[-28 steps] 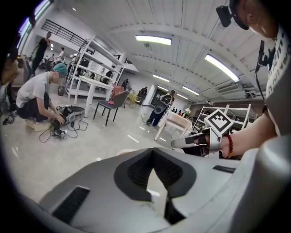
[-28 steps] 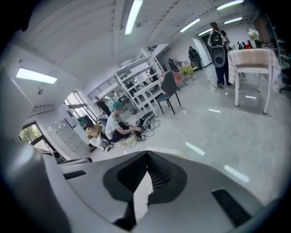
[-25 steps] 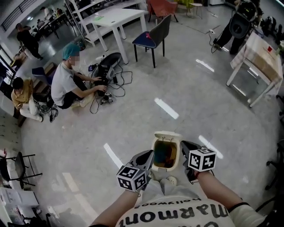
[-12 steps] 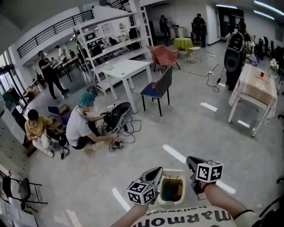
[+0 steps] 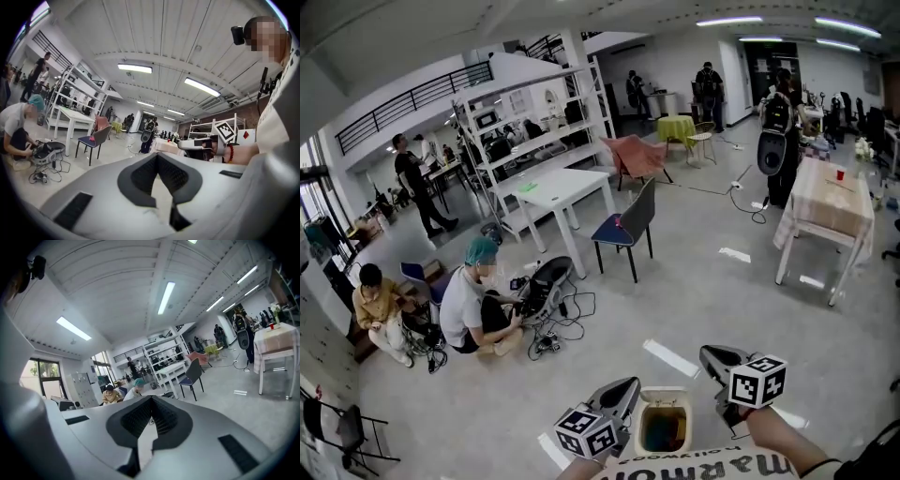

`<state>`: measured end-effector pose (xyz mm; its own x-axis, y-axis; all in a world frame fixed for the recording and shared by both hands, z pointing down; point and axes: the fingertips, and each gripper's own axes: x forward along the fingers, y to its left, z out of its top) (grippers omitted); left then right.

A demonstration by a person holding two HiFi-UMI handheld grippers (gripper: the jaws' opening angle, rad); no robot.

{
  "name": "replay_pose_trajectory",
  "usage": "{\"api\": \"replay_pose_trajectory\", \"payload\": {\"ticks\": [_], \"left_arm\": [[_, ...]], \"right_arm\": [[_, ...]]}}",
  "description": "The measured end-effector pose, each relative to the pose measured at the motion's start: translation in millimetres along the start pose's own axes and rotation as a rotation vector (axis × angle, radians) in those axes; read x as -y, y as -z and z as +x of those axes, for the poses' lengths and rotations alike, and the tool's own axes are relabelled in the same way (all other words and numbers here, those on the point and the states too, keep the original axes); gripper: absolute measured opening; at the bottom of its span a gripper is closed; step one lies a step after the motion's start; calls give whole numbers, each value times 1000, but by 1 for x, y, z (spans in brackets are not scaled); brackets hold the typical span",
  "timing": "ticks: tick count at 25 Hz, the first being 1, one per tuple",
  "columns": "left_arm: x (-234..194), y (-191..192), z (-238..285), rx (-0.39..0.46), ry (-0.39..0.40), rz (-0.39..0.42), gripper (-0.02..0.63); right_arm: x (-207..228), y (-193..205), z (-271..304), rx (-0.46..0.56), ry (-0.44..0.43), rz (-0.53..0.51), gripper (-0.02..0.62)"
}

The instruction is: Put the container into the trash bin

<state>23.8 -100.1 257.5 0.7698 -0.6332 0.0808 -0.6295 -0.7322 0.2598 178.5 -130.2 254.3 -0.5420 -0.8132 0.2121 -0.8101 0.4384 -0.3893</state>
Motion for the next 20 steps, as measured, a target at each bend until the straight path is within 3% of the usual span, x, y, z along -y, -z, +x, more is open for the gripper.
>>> {"api": "replay_pose_trajectory", "payload": {"ticks": [8,20], "left_arm": [[5,-14,-10,47,61,-8,-9],[5,-33,-71,7,172,37,-9]], "right_arm": [[-3,-4,-16,34,37,3,2],[-70,25,-9,42,94,47,2]]}}
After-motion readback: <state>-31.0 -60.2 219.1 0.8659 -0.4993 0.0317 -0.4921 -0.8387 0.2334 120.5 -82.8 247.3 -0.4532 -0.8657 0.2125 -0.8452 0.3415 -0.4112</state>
